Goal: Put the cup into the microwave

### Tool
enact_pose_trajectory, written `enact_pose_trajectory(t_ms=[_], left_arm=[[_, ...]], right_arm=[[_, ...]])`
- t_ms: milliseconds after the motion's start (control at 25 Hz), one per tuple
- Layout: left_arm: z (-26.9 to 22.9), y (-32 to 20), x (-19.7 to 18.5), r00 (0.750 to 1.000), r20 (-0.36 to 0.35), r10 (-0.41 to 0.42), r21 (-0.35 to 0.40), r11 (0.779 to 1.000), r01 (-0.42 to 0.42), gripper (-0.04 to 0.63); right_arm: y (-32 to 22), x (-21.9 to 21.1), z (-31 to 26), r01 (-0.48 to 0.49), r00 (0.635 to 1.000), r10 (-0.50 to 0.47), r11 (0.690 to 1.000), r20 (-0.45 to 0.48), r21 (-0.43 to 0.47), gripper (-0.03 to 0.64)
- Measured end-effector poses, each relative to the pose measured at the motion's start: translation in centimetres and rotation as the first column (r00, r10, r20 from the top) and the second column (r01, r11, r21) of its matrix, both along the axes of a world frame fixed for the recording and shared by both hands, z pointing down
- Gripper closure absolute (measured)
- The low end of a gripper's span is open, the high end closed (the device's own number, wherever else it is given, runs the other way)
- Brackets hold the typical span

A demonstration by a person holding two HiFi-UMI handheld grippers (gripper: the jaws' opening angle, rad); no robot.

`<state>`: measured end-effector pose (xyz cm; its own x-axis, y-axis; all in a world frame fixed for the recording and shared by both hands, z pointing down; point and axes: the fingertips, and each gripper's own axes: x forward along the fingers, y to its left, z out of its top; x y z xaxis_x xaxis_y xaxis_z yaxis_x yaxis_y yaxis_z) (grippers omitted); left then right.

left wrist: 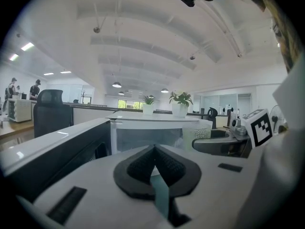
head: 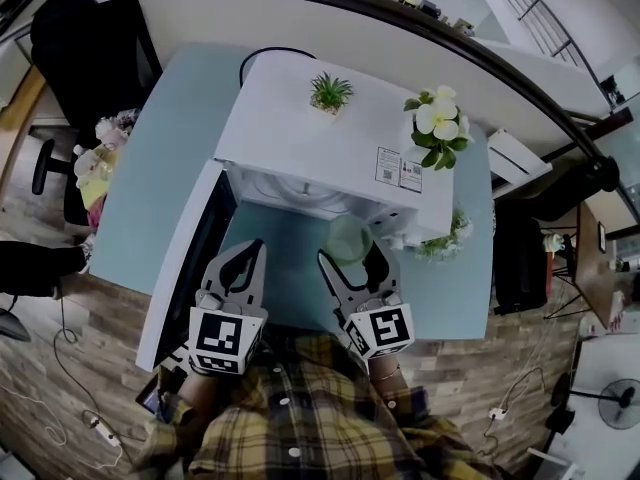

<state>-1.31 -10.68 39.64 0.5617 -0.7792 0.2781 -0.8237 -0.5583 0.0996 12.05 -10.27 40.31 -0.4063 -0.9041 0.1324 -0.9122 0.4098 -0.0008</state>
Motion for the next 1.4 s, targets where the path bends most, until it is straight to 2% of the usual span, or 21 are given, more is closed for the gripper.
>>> enact_pose_trajectory(t_ms=[480, 1040, 1400], left_arm=[[0.3, -0.2, -0.3, 0.999, -0.040, 0.033, -0.010, 0.999, -0.034, 0.606], [1.4, -0.7, -0.3, 1.000, -0.022, 0.007, -0.021, 1.000, -0.008, 0.606], [2.1, -1.2, -0.3, 1.000, -0.014, 0.005, -0.037, 0.999, -0.005, 0.606]], right_arm=[[-0.4, -1.3, 0.4, -0.005, 1.000, 0.004, 1.000, -0.030, -0.014, 0.267], [-1.9, -2.5, 1.7, 0.070, 0.997, -0.070, 0.997, -0.029, -0.021, 0.267], [-3.3, -3.0, 3.2, 0.080, 0.996, -0.081, 0.996, -0.026, -0.032, 0.267]])
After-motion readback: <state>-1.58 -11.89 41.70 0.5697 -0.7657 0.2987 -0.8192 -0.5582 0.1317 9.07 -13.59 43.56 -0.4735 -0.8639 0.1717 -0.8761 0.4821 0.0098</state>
